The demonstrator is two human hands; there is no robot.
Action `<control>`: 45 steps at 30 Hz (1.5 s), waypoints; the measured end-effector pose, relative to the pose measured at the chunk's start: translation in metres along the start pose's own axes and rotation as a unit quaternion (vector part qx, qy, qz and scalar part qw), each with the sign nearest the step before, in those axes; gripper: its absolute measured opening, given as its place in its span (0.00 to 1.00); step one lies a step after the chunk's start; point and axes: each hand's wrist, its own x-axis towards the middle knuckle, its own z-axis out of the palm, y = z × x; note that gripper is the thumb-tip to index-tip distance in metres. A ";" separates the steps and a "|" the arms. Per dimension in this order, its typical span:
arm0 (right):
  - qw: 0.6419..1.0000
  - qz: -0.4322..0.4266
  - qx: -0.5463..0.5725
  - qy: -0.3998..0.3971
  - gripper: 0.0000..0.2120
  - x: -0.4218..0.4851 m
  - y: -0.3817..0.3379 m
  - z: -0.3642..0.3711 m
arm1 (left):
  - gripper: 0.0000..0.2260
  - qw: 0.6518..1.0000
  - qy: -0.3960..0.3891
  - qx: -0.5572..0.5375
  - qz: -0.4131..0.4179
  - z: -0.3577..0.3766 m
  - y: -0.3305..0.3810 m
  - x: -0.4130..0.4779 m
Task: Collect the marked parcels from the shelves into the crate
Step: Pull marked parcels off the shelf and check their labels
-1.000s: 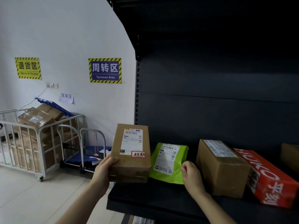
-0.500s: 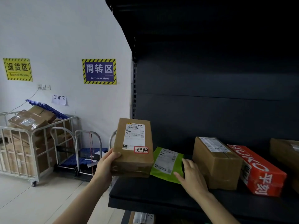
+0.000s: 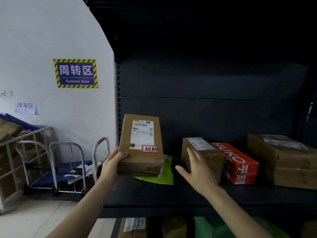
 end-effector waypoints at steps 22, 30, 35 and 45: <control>0.997 0.069 -0.015 0.035 0.29 -0.031 0.182 -0.107 | 0.11 0.994 0.040 -0.022 0.095 0.180 -0.017 -0.055; 0.985 0.152 -0.044 -0.062 0.36 0.005 0.197 -0.100 | 0.10 0.991 0.114 -0.023 0.071 0.195 -0.033 -0.075; 0.966 0.210 -0.099 -0.109 0.40 0.016 0.188 -0.082 | 0.13 0.989 0.137 -0.038 0.033 0.182 -0.047 -0.074; 0.924 0.272 0.264 0.057 0.29 -0.016 0.215 -0.095 | 0.08 0.990 0.127 -0.063 -0.014 0.171 -0.063 -0.076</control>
